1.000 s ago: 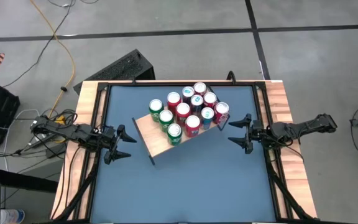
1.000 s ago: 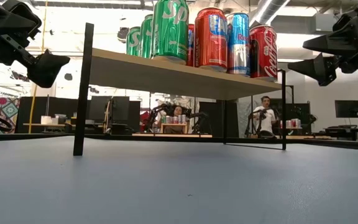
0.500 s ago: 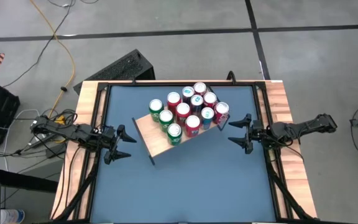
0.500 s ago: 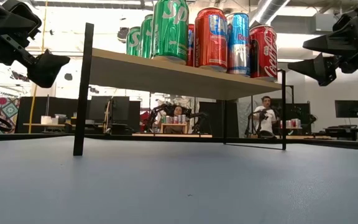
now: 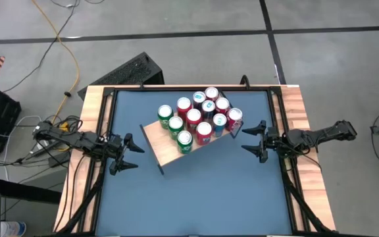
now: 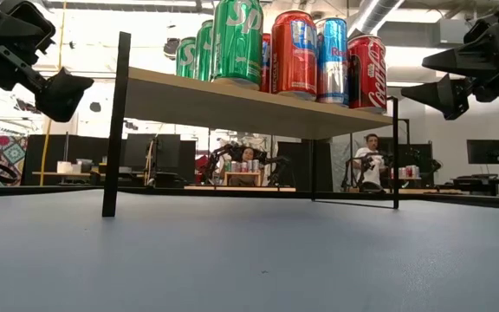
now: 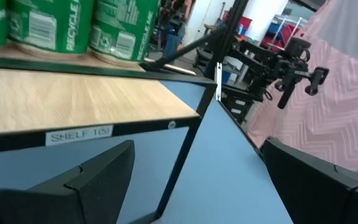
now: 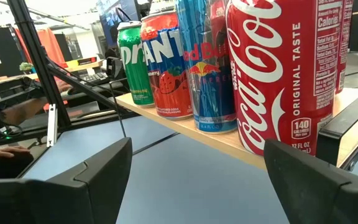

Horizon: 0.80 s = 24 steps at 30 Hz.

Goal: Place canned beverage on shelf
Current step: Return to Home Position

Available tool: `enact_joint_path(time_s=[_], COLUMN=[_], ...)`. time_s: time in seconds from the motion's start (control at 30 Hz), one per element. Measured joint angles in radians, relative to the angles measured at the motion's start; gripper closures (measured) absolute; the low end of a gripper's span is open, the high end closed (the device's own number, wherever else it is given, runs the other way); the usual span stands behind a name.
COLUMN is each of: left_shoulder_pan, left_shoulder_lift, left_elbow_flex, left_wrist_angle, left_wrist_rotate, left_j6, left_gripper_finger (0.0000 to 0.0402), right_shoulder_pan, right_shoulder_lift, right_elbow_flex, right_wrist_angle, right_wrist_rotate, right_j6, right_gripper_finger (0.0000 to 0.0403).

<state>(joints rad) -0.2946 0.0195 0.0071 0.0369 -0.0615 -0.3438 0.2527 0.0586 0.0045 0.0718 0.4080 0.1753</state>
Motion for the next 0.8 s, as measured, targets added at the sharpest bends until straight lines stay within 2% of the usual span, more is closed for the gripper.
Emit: enact_joint_path(time_s=[0.8], left_shoulder_pan=[-0.011], left_shoulder_lift=[0.013], left_elbow_flex=[0.000], left_wrist_angle=[-0.001], left_wrist_rotate=[0.003], left_j6=[0.000], left_gripper_finger=[0.0060], right_shoulder_pan=[0.000], right_shoulder_lift=[0.000], right_elbow_flex=[0.000], right_wrist_angle=[0.002], right_wrist_rotate=[0.000], right_j6=[0.000], right_gripper_finger=[0.0055])
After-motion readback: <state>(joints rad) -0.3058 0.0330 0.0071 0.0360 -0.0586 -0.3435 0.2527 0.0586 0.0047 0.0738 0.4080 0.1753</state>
